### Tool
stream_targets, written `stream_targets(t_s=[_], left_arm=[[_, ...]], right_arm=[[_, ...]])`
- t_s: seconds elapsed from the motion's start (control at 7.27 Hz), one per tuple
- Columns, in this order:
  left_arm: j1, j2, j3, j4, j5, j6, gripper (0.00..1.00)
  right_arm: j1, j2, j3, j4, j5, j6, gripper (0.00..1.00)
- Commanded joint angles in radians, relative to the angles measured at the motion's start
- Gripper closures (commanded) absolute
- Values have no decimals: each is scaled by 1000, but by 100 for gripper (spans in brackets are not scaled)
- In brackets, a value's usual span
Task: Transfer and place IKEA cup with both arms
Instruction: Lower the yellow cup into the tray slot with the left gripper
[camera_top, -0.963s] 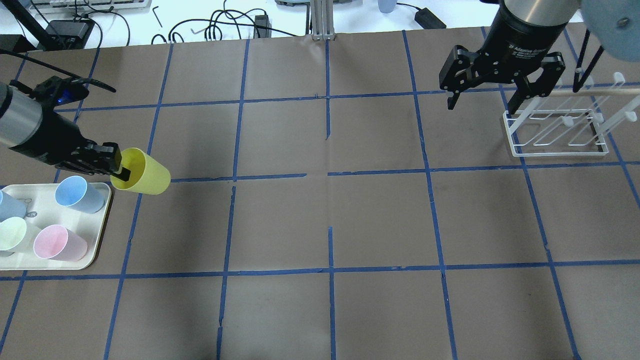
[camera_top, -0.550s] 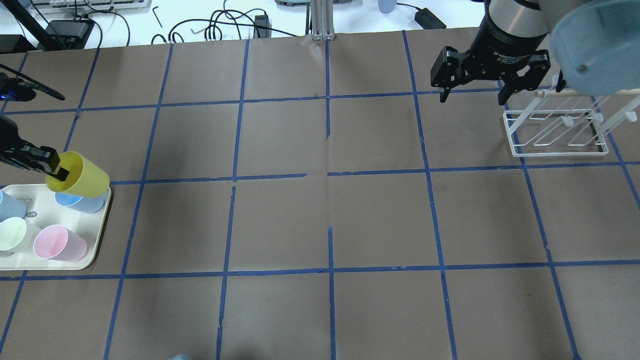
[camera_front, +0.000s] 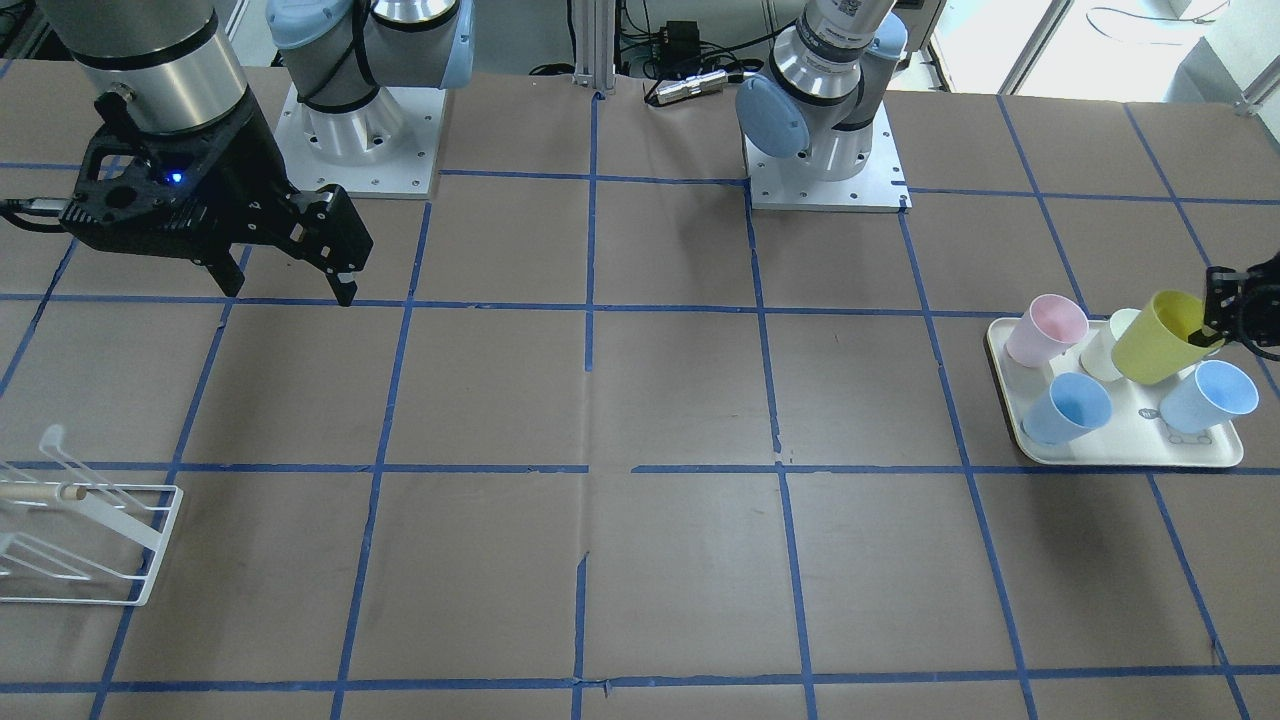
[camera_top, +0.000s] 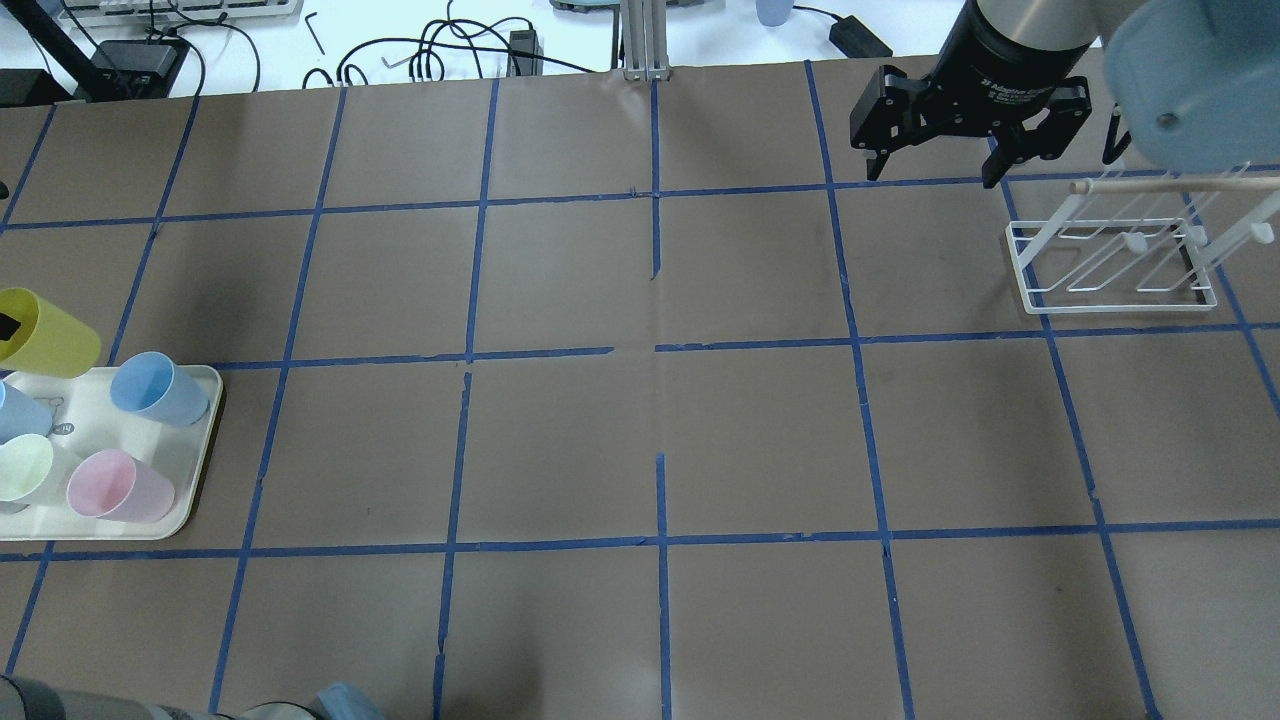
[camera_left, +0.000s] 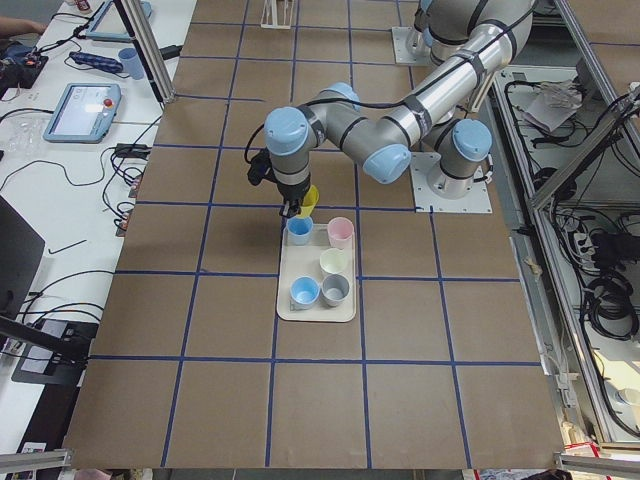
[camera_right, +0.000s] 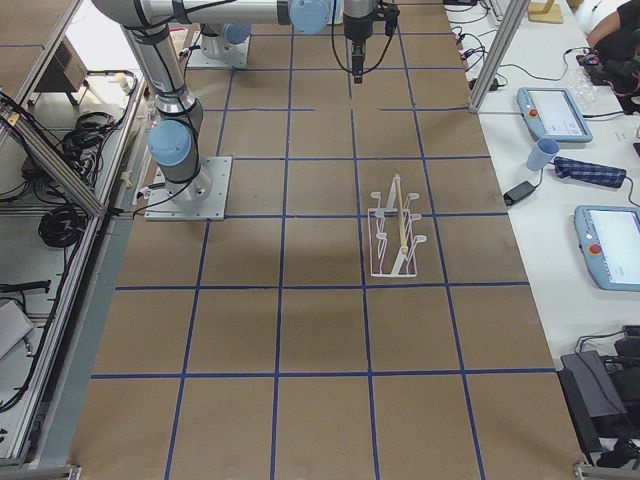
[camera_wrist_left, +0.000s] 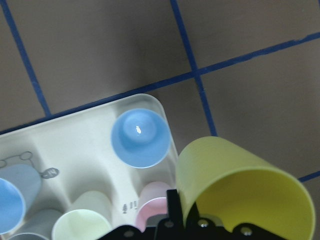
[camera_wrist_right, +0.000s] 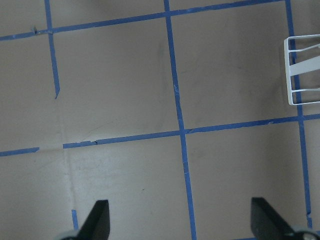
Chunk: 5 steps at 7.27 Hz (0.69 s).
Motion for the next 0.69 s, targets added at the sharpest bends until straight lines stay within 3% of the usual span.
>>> stream_targets(t_s=[0.0, 0.28, 0.55], left_arm=[[25, -156, 98, 21, 7, 129, 100], [60, -206, 100, 36, 31, 255, 100], [60, -230, 86, 67, 31, 262, 100]], right_arm=[[1, 4, -6, 12, -4, -1, 0], [1, 1, -12, 87, -2, -4, 0], [1, 2, -17, 89, -1, -4, 0]])
